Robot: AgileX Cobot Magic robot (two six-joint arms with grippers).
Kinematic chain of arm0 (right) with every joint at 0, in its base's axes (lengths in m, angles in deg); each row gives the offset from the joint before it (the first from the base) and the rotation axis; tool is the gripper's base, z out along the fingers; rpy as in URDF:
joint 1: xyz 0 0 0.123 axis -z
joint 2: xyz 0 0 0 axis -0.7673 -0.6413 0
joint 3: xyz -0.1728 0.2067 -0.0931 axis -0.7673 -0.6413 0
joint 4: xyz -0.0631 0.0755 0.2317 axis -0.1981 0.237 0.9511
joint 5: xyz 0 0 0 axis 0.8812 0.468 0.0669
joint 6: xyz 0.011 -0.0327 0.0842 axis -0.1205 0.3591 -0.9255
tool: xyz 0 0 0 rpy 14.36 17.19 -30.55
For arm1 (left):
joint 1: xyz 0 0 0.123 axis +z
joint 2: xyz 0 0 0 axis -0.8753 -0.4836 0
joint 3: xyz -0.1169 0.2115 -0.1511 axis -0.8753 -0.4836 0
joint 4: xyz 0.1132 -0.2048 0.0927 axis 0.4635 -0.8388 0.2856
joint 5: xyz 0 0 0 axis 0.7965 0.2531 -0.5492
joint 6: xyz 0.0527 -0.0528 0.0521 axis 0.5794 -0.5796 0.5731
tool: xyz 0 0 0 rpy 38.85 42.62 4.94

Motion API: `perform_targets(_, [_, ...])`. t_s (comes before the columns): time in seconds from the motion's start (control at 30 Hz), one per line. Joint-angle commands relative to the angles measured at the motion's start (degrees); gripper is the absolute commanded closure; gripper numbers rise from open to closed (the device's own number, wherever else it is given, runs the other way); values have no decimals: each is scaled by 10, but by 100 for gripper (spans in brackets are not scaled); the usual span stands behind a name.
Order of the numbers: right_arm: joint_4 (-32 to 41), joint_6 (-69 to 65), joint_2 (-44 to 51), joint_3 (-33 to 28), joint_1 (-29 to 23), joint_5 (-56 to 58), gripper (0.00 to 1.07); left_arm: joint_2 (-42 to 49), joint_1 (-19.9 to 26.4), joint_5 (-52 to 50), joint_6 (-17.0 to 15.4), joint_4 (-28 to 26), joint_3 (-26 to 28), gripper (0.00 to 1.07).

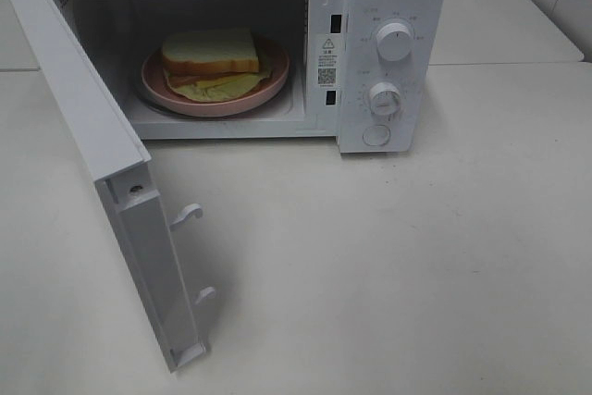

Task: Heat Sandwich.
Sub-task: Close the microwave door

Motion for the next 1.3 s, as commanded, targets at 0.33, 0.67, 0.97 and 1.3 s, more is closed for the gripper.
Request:
perform_targets(0.33, [30, 9, 113, -32, 79, -77, 31, 3, 2, -2, -3, -1, -1, 11])
perform_targets(0.67, [30, 9, 139, -32, 88, -77, 31, 3, 2, -2, -3, -1, -1, 11])
perform_targets(0.97, [30, 9, 139, -32, 88, -77, 31, 3, 2, -2, -3, -1, -1, 11])
perform_targets(1.3, [30, 9, 139, -32, 88, -77, 31, 3, 2, -2, -3, -1, -1, 11])
